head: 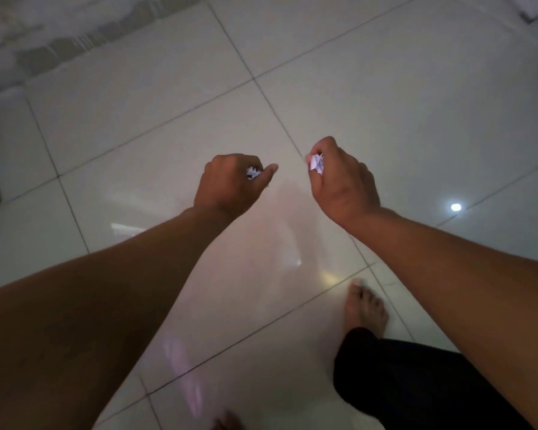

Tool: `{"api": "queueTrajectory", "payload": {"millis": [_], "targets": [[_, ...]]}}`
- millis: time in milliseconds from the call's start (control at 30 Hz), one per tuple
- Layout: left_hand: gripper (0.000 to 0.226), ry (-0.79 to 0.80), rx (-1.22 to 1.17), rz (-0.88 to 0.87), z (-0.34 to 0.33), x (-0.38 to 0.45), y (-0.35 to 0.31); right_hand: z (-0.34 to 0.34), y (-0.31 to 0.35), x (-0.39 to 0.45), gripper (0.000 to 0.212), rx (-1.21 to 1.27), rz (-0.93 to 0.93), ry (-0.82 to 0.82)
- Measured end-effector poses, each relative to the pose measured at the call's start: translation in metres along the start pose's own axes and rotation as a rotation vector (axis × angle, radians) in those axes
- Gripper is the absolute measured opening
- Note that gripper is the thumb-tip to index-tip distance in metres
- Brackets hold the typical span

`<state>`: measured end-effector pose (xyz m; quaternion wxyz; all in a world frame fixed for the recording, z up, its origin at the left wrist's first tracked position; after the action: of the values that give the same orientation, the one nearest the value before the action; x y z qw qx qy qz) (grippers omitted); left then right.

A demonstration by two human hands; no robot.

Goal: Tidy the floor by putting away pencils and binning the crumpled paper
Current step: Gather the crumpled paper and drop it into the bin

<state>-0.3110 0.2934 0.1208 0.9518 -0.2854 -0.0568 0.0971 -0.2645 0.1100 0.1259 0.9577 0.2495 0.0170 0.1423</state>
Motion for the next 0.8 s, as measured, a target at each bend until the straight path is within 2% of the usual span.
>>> {"api": "queueTrajectory", "payload": {"millis": [233,367,467,567,800], "targets": [[0.042,0.057,-0.059,-0.146,0.122,0.039,-0.187,0.219,0.026,-0.007,0.017,-0.019,-0.104,-0.1],[0.048,0.104,-0.078,-0.189,0.172,0.066,-0.297,0.343,0.03,-0.006,0.013,-0.022,-0.147,-0.215],[0.048,0.141,-0.085,-0.239,0.201,0.091,-0.39,0.434,0.021,-0.003,0.014,-0.037,-0.204,-0.283],[0.046,0.13,-0.118,-0.363,0.222,0.114,-0.487,0.516,0.006,-0.001,0.015,-0.058,-0.238,-0.33],[0.043,0.105,-0.174,-0.563,0.24,0.154,-0.693,0.688,-0.064,-0.006,0.015,-0.1,-0.342,-0.436]]}}
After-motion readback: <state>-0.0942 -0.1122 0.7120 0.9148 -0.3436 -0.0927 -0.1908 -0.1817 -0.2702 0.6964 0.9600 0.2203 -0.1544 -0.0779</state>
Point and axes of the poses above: each hand's wrist, its own x-axis towards the middle knuckle, its own z-axis out of the back of the hand, y = z × x, the point moved 5 cm from there along x, towards the middle knuckle, and after that the axes turned 5 degrees about -y, right-handed, at the moved point
